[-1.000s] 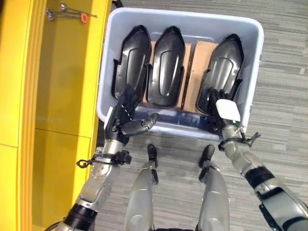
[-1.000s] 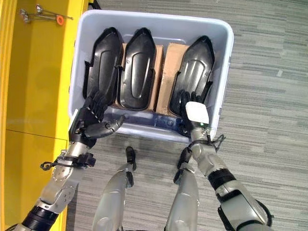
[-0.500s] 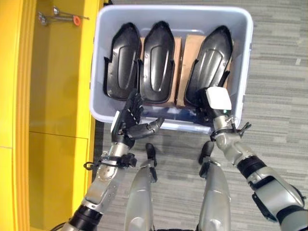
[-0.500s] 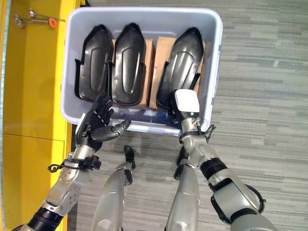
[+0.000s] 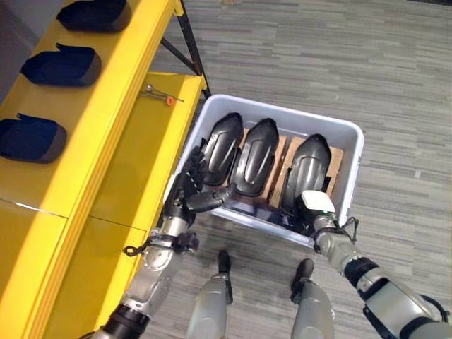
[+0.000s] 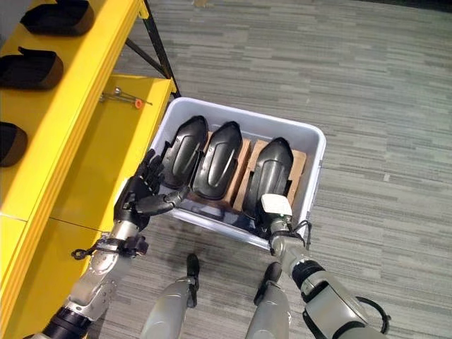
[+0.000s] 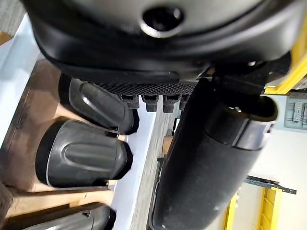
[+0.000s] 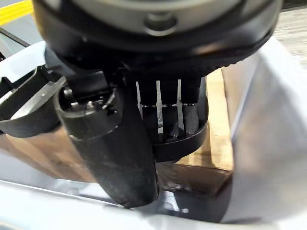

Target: Move parts from the plastic box to the shelf.

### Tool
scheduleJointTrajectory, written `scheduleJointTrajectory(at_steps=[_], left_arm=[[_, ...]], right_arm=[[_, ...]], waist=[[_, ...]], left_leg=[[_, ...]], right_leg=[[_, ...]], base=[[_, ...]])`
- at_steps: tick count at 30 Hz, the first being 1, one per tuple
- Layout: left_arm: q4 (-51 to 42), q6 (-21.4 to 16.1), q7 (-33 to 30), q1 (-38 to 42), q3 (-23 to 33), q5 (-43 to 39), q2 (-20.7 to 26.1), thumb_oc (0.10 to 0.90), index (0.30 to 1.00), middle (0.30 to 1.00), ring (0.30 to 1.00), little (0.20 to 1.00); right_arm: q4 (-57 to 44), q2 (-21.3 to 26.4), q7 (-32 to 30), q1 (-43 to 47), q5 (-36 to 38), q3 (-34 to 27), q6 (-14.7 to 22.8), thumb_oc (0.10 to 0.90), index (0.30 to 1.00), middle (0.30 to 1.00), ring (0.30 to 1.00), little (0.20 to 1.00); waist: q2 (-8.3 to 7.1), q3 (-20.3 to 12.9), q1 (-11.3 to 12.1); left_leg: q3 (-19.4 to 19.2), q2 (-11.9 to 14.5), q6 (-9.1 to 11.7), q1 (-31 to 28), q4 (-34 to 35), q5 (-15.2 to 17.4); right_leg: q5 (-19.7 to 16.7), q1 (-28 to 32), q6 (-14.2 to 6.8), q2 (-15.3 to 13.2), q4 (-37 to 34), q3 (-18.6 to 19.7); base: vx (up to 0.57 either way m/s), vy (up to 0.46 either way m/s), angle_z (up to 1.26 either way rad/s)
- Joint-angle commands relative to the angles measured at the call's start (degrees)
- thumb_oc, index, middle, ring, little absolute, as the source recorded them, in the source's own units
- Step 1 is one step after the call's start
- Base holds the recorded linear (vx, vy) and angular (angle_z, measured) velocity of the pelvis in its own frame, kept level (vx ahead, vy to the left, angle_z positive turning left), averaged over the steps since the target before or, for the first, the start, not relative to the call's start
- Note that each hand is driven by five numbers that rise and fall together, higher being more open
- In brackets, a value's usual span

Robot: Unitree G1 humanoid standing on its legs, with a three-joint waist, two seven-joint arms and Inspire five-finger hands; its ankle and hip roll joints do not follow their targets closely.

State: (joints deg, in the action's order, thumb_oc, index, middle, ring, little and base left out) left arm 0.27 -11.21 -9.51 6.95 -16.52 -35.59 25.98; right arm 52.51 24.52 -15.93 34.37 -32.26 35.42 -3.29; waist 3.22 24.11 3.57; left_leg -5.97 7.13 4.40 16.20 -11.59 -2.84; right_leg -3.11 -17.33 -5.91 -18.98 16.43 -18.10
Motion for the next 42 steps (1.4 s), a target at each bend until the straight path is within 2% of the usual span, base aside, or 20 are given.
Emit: scheduleJointTrajectory(at_steps=[1, 6, 9, 11, 16, 20, 26, 30, 32, 38, 40, 41, 42], left_arm=[[-7.0, -4.9, 1.3, 1.6, 3.6, 1.7, 2.4, 0.900, 1.000, 1.000, 1.000, 1.000], [-7.2, -4.8, 1.2, -0.2, 6.3, 2.3, 2.0, 0.900, 1.000, 1.000, 1.000, 1.000], [-7.5, -4.4, 1.9, -1.5, 7.5, 2.4, 1.9, 0.900, 1.000, 1.000, 1.000, 1.000], [-7.6, -4.0, 2.5, -2.9, 8.5, 2.6, 1.6, 0.900, 1.000, 1.000, 1.000, 1.000], [-7.7, -3.4, 3.3, -5.2, 10.3, 3.4, 1.1, 0.900, 1.000, 1.000, 1.000, 1.000], [-7.4, -2.9, 3.6, -7.4, 11.9, 3.7, -0.1, 0.900, 1.000, 1.000, 1.000, 1.000], [-7.6, -3.0, 3.4, -9.2, 13.6, 4.6, -1.0, 0.900, 1.000, 1.000, 1.000, 1.000], [-7.8, -3.1, 3.0, -10.6, 14.5, 4.9, -1.7, 0.900, 1.000, 1.000, 1.000, 1.000], [-7.9, -3.1, 2.8, -11.4, 15.3, 5.1, -1.9, 0.900, 1.000, 1.000, 1.000, 1.000], [-7.8, -3.2, 2.3, -12.8, 16.0, 4.6, -2.2, 0.900, 1.000, 1.000, 1.000, 1.000], [-8.0, -3.3, 2.1, -13.9, 16.5, 4.6, -2.5, 0.900, 1.000, 1.000, 1.000, 1.000], [-8.0, -3.3, 2.2, -14.7, 16.7, 4.3, -2.9, 0.900, 1.000, 1.000, 1.000, 1.000], [-8.2, -3.3, 2.1, -14.9, 16.8, 4.2, -3.2, 0.900, 1.000, 1.000, 1.000, 1.000]], right_arm=[[-9.8, 0.8, -1.6, -1.4, 2.0, -2.3, 2.6, 0.400, 0.300, 0.300, 0.300, 0.300], [-27.3, 6.9, -1.6, -3.3, 0.7, -7.5, 4.2, 0.400, 0.300, 0.300, 0.300, 0.300], [-34.5, 9.6, -1.4, -4.6, -0.8, -10.5, 5.4, 0.400, 0.300, 0.300, 0.300, 0.300], [-40.9, 11.1, -0.7, -5.9, -1.1, -13.0, 6.7, 0.400, 0.300, 0.300, 0.300, 0.300], [-47.8, 12.6, 0.8, -7.9, -1.0, -15.6, 8.4, 0.400, 0.300, 0.300, 0.300, 0.300], [-54.1, 12.8, 2.8, -11.5, 1.8, -18.8, 10.3, 0.400, 0.300, 0.300, 0.300, 0.300], [-58.0, 12.7, 3.4, -12.9, 2.8, -20.3, 11.4, 0.400, 0.300, 0.300, 0.300, 0.300], [-59.8, 12.9, 3.9, -13.6, 3.2, -21.0, 11.8, 0.400, 0.300, 0.300, 0.300, 0.300], [-61.2, 13.7, 4.7, -13.3, 3.7, -21.1, 12.6, 0.400, 0.300, 0.300, 0.300, 0.300], [-62.5, 14.7, 4.8, -11.7, 4.8, -20.5, 13.4, 0.400, 0.300, 0.300, 0.300, 0.300], [-62.8, 15.1, 4.8, -10.8, 5.2, -20.0, 13.7, 0.400, 0.300, 0.300, 0.300, 0.300], [-62.6, 15.5, 4.7, -9.2, 5.5, -19.0, 13.9, 0.400, 0.300, 0.300, 0.300, 0.300], [-62.6, 15.6, 4.4, -8.8, 5.5, -18.8, 13.9, 0.400, 0.300, 0.300, 0.300, 0.300]], waist=[[-3.12, 0.7, -0.6], [-4.99, -3.3, -1.4], [-5.88, -5.7, -1.8], [-6.57, -8.2, -2.2], [-7.05, -11.2, -2.6], [-7.41, -14.2, -3.2], [-7.41, -16.8, -3.2], [-7.10, -18.0, -3.2], [-6.67, -17.9, -2.9], [-5.59, -16.7, -1.9], [-5.11, -16.0, -0.7], [-4.42, -14.8, 0.6], [-4.23, -14.3, 1.2]], left_leg=[[0.4, 5.1, 2.3, -1.3, 0.3, 0.3], [-1.2, 5.8, 2.5, -5.1, 3.0, -0.2], [-1.9, 6.0, 2.6, -7.1, 4.3, -0.4], [-2.9, 6.3, 2.6, -9.2, 5.7, -0.5], [-4.2, 6.6, 2.7, -11.9, 7.2, -0.5], [-5.5, 7.3, 2.8, -14.6, 9.2, -0.8], [-6.5, 7.7, 2.9, -16.9, 12.0, -1.9], [-6.7, 8.1, 3.0, -18.2, 13.1, -2.5], [-5.7, 9.6, 3.4, -18.1, 12.0, -3.0], [-2.9, 12.7, 5.0, -15.5, 9.6, -5.2], [-1.5, 13.9, 5.8, -14.4, 9.0, -7.0], [-0.3, 15.1, 6.9, -12.4, 8.2, -9.8], [0.0, 15.4, 7.1, -11.4, 7.4, -11.0]], right_leg=[[-1.2, 7.8, -5.8, -3.8, -4.7, 1.6], [-2.2, 10.8, -6.2, -2.5, -8.2, 1.8], [-2.5, 12.4, -6.4, -2.0, -9.8, 1.6], [-2.8, 14.1, -6.6, -1.6, -11.4, 1.7], [-3.1, 15.9, -6.8, -1.2, -12.7, 1.9], [-2.9, 17.4, -6.9, -0.5, -13.5, 2.0], [-2.9, 18.3, -6.9, 0.4, -14.4, 2.4], [-1.9, 18.8, -6.7, 0.9, -13.8, 2.5], [1.3, 19.0, -5.6, 2.1, -10.2, 2.5], [6.0, 18.2, -3.5, 5.0, -4.9, 0.7], [7.4, 18.0, -2.6, 6.4, -3.6, -0.4], [8.5, 18.1, -1.3, 7.8, -2.7, -2.1], [8.9, 18.2, -0.8, 8.2, -2.7, -2.9]], base=[[0.09, -0.019, -0.06], [0.09, -0.019, -0.14], [0.09, -0.029, -0.20], [0.11, -0.024, -0.18], [0.07, -0.010, -0.10], [0.06, -0.008, -0.11], [0.02, -0.012, -0.10], [0.00, -0.026, -0.07], [-0.04, -0.105, -0.03], [-0.06, -0.116, 0.18], [-0.11, -0.193, 0.27], [-0.15, -0.220, 0.36], [-0.18, -0.225, 0.43]])
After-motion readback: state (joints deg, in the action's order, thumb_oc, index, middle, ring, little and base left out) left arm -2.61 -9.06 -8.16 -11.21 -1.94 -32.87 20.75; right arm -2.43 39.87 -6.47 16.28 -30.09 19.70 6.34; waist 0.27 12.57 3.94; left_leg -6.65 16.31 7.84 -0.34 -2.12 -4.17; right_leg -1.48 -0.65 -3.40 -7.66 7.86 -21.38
